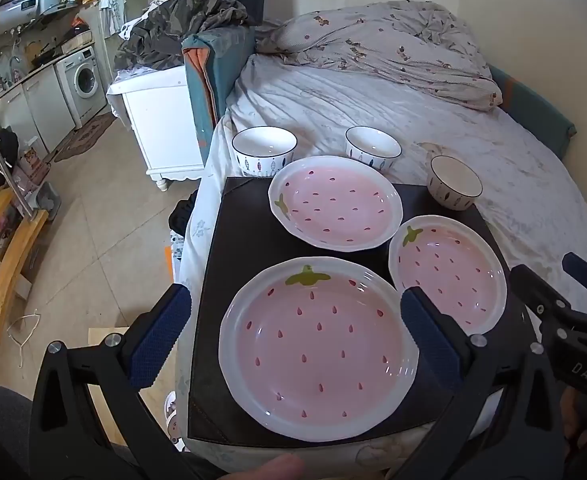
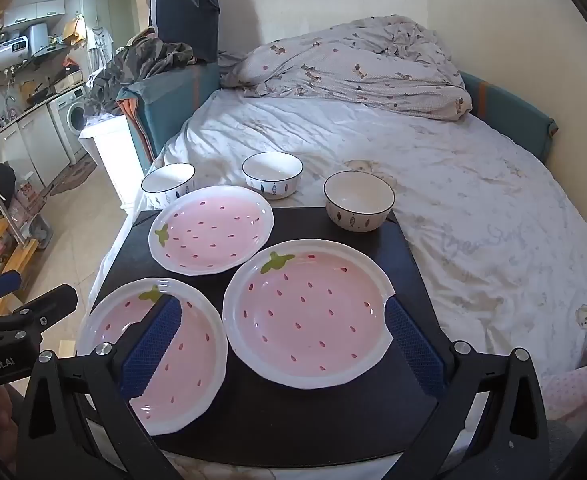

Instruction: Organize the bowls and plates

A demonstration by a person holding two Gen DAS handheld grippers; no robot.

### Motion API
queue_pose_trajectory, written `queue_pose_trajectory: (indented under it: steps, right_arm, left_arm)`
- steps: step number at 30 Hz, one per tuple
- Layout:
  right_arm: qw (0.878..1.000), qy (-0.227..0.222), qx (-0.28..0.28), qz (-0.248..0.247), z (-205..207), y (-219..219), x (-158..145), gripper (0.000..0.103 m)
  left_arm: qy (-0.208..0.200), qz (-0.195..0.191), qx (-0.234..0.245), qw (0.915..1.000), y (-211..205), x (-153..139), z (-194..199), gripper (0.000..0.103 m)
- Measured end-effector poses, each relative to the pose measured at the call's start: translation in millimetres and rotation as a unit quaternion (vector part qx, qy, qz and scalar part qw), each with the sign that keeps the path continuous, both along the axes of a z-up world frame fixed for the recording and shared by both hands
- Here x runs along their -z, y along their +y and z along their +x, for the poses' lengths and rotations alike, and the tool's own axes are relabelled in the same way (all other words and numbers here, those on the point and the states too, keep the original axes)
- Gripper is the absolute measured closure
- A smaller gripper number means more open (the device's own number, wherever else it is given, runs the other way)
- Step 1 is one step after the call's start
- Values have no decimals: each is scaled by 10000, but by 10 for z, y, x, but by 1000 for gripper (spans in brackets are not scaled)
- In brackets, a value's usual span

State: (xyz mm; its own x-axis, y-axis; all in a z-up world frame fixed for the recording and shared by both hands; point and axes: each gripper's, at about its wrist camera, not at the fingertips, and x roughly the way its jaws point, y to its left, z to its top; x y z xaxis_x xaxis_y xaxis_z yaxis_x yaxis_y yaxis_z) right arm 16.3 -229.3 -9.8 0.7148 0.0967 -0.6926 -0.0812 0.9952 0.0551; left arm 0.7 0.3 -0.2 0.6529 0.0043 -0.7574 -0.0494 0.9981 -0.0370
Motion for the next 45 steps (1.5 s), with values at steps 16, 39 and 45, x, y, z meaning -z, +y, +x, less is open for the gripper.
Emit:
queue_pose_trajectory:
  steps: [16,39,45]
  right_arm:
    - [10000,-6,1,-50,1,2,5,0]
    - [10000,-11,0,-65,-2,14,-9,0]
    - [10000,18,-14,-74,18,-10,9,0]
  left_arm:
    - [-61,30,10,10000,-10,-40,-10,0]
    - [-62,70,-6,10000,17,-53,-37,0]
    - [-58,72,4,10000,15,-54,-36,0]
